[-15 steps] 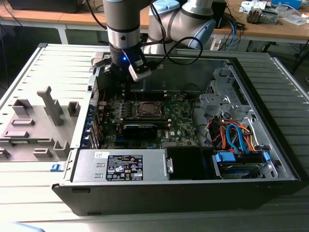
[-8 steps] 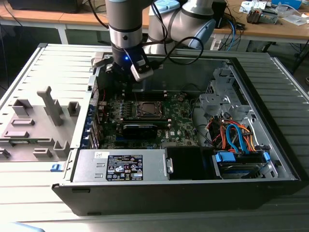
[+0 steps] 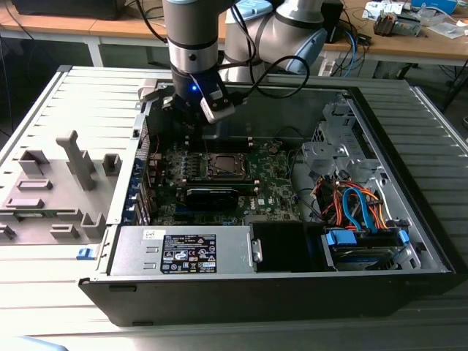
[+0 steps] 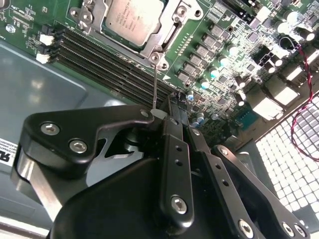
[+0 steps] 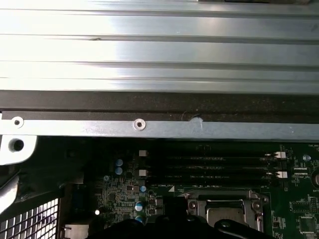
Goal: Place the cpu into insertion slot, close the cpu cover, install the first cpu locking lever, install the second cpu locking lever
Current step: 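Install the first cpu locking lever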
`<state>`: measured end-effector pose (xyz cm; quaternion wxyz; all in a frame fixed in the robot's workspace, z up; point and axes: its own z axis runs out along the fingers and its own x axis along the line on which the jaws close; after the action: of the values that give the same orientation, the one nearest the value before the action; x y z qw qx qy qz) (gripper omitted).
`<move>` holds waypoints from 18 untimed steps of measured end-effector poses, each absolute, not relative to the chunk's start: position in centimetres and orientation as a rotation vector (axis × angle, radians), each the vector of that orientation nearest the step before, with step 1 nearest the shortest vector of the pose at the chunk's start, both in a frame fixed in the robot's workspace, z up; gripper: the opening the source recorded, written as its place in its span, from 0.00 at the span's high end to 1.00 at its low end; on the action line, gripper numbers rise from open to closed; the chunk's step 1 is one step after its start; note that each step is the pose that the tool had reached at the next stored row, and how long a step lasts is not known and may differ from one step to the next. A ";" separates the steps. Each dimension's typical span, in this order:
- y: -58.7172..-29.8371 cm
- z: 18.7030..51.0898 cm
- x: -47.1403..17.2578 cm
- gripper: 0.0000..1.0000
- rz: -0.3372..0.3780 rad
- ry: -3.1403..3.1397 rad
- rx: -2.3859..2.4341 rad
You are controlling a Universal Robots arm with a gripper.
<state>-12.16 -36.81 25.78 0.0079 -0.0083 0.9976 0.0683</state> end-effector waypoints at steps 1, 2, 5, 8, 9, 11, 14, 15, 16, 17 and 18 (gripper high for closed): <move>-36.8 25.8 -12.1 0.89 0.214 3.119 -0.026; -36.8 25.8 -12.1 0.89 0.214 3.118 -0.026; -36.8 25.8 -12.0 0.89 0.214 3.119 -0.026; -36.8 25.8 -11.9 0.89 0.214 3.119 -0.026; -36.8 25.8 -11.9 0.89 0.214 3.119 -0.026; -36.8 25.8 -11.8 0.89 0.214 3.119 -0.026; -36.8 25.8 -11.7 0.89 0.214 3.119 -0.026; -36.8 25.8 -11.7 0.89 0.214 3.119 -0.026; -36.8 25.8 -11.6 0.89 0.214 3.119 -0.026; -36.8 25.8 -11.6 0.89 0.214 3.119 -0.026; -36.8 25.8 -11.6 0.89 0.214 3.119 -0.026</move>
<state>-11.56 -36.81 25.78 0.0077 -0.0083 0.9976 0.0683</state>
